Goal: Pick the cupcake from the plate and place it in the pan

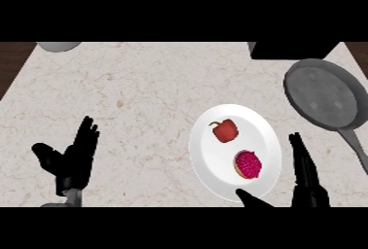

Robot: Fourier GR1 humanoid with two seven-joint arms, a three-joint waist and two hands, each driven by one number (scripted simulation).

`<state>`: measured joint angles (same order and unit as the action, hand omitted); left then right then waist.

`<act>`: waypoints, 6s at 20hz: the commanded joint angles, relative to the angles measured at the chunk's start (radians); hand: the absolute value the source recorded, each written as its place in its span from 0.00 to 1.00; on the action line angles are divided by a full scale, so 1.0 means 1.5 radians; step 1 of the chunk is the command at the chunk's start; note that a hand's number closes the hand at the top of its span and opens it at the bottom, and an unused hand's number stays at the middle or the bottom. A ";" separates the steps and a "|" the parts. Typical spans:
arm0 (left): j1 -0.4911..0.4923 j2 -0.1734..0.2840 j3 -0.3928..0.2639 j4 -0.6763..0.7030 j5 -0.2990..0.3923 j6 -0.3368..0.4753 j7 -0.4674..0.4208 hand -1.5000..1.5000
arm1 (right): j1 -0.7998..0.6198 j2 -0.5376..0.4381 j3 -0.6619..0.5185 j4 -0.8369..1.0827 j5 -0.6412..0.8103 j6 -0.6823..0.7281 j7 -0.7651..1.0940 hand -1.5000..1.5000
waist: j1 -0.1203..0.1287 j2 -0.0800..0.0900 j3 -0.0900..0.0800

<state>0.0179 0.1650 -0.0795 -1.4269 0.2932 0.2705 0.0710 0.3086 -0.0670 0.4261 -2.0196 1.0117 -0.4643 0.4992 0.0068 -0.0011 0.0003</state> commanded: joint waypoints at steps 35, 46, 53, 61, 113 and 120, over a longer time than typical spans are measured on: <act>0.038 -0.049 -0.028 -0.066 -0.054 0.031 0.067 0.50 | -0.281 0.034 -0.110 0.188 -0.038 0.594 0.276 0.00 | -0.003 0.000 0.000; 0.074 -0.037 0.003 -0.037 -0.042 -0.029 0.032 0.50 | -0.248 0.016 -0.105 0.253 -0.042 0.541 0.169 1.00 | -0.003 0.000 0.000; 0.016 -0.064 0.015 0.035 -0.062 -0.017 0.001 0.50 | -0.284 0.018 -0.073 0.327 0.022 0.468 0.117 1.00 | -0.004 0.001 0.000; 0.074 -0.052 0.004 -0.081 -0.056 -0.021 0.065 0.50 | -0.261 -0.005 -0.029 0.323 0.030 0.469 0.038 1.00 | -0.001 0.000 0.000; 0.017 -0.082 0.005 -0.022 -0.082 -0.045 0.046 0.50 | -0.735 -0.278 -0.565 0.952 -0.061 0.065 -0.405 1.00 | 0.038 0.019 0.003; 0.014 -0.077 0.006 -0.014 -0.070 -0.070 0.042 0.50 | -0.766 -0.328 -0.553 1.100 -0.009 0.113 -0.384 0.00 | 0.056 0.027 0.004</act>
<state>0.0162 0.0534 -0.0536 -1.4722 0.1822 0.1878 0.1184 -0.8046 -0.5265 -0.3907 -0.4904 0.9989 -0.3183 -0.0340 0.0769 0.0295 0.0089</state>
